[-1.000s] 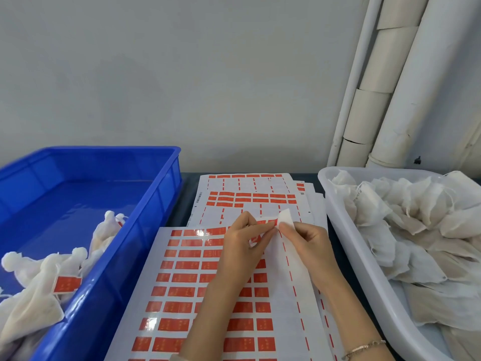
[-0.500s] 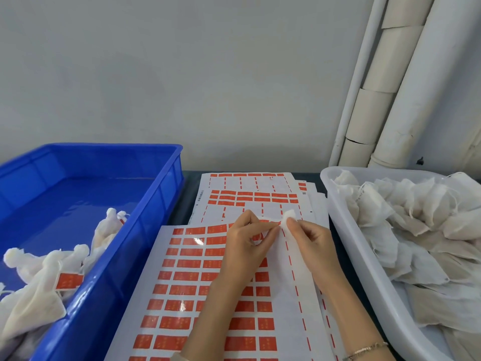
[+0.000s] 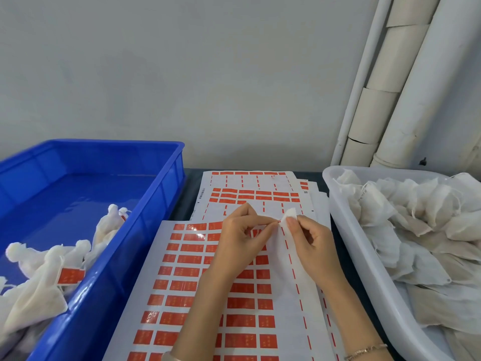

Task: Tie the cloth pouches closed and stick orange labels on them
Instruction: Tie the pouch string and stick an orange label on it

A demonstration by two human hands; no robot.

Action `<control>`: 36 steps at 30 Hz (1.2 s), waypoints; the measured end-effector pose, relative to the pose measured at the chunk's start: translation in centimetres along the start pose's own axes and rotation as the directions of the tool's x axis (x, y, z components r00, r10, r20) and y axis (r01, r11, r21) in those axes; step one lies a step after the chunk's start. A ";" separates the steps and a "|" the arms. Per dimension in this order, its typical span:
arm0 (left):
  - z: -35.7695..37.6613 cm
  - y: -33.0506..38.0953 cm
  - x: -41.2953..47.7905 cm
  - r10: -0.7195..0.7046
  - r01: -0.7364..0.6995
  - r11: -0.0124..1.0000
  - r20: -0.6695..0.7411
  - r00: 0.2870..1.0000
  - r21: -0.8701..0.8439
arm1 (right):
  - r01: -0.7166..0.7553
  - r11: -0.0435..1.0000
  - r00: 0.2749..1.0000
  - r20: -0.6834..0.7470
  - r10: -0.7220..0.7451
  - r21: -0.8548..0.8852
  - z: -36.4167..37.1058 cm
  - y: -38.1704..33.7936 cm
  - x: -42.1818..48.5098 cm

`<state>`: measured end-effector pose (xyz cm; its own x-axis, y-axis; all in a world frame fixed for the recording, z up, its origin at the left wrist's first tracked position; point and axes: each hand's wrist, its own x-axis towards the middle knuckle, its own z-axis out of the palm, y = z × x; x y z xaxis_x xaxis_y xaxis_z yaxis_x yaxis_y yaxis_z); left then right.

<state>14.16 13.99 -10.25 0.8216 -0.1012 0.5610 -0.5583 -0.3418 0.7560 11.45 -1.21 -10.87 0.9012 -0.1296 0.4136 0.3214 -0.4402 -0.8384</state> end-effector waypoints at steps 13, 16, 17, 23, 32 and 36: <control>-0.5 0.7 0.0 0.027 -0.027 0.999 -0.014 1.000 0.023 | -0.133 0.973 0.991 0.039 0.128 0.190 -0.5 -0.8 0.0; -0.5 0.9 0.1 0.082 -0.079 0.993 -0.033 0.996 0.085 | -0.166 0.960 0.986 0.031 0.163 0.227 -0.3 -1.1 -0.1; -0.5 0.9 0.0 0.099 -0.095 0.990 -0.033 0.995 0.104 | -0.171 0.959 0.985 0.030 0.168 0.228 -0.3 -1.2 -0.1; -0.6 0.8 0.1 0.124 -0.123 0.981 0.003 0.992 0.149 | -0.164 0.966 0.986 0.032 0.161 0.199 -0.5 -1.1 0.0; -0.3 1.0 0.0 0.017 -0.015 0.999 -0.037 0.999 0.040 | -0.184 0.962 0.983 0.055 0.177 0.202 -0.5 -1.2 0.0; -0.2 1.2 0.0 -0.059 0.058 0.998 -0.122 0.991 -0.012 | -0.209 0.961 0.978 0.052 0.203 0.183 -0.5 -1.1 0.1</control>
<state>13.48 13.71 -9.25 0.8327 0.0339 0.5526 -0.5113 -0.3358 0.7911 11.06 -1.16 -9.69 0.9616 -0.1695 0.2159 0.1736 -0.2335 -0.9567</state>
